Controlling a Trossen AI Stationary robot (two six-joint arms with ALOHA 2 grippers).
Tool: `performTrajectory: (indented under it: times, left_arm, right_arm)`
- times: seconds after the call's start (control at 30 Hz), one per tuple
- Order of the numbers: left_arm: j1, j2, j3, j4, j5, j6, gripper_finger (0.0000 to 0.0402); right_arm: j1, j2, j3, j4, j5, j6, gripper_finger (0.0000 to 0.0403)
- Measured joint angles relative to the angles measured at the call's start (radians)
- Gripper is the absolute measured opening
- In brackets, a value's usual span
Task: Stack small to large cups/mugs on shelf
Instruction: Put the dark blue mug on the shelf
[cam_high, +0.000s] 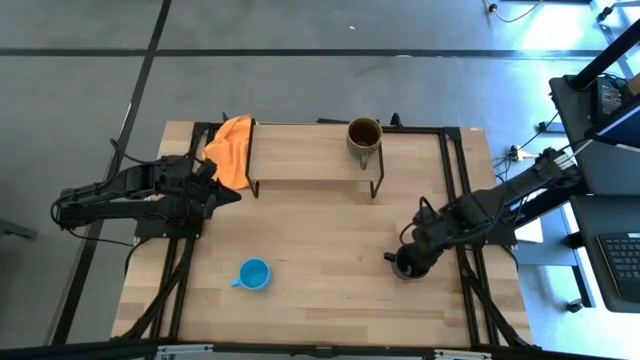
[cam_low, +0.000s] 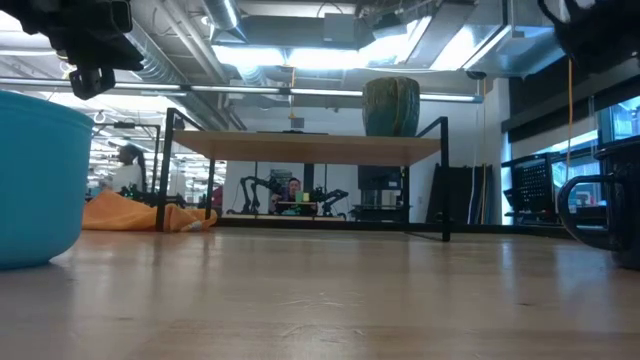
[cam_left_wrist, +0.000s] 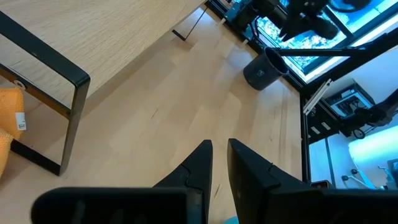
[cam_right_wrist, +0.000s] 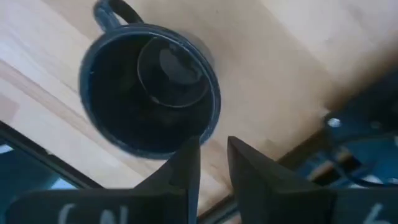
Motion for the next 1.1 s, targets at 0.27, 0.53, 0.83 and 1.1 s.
performTrajectory:
  times: [0.27, 0.53, 0.83, 1.1]
  left_arm:
    - [0.0, 0.0, 0.0, 0.0, 0.0, -0.001, 0.0043]
    - [0.0, 0.0, 0.0, 0.0, -0.006, 0.0, 0.0043]
    - [0.0, 0.0, 0.0, 0.0, -0.025, -0.009, 0.0043]
    - [0.0, 0.0, 0.0, 0.0, -0.027, -0.025, 0.0043]
  right_arm:
    - [-0.001, -0.154, -0.099, 0.097, 0.02, 0.015, 0.0083]
    - [-0.001, -0.214, -0.11, 0.035, 0.031, -0.006, 0.0083]
    - [-0.002, -0.222, -0.225, 0.213, 0.028, 0.043, 0.0083]
    - [-0.002, -0.222, -0.277, 0.239, 0.025, 0.045, 0.0083]
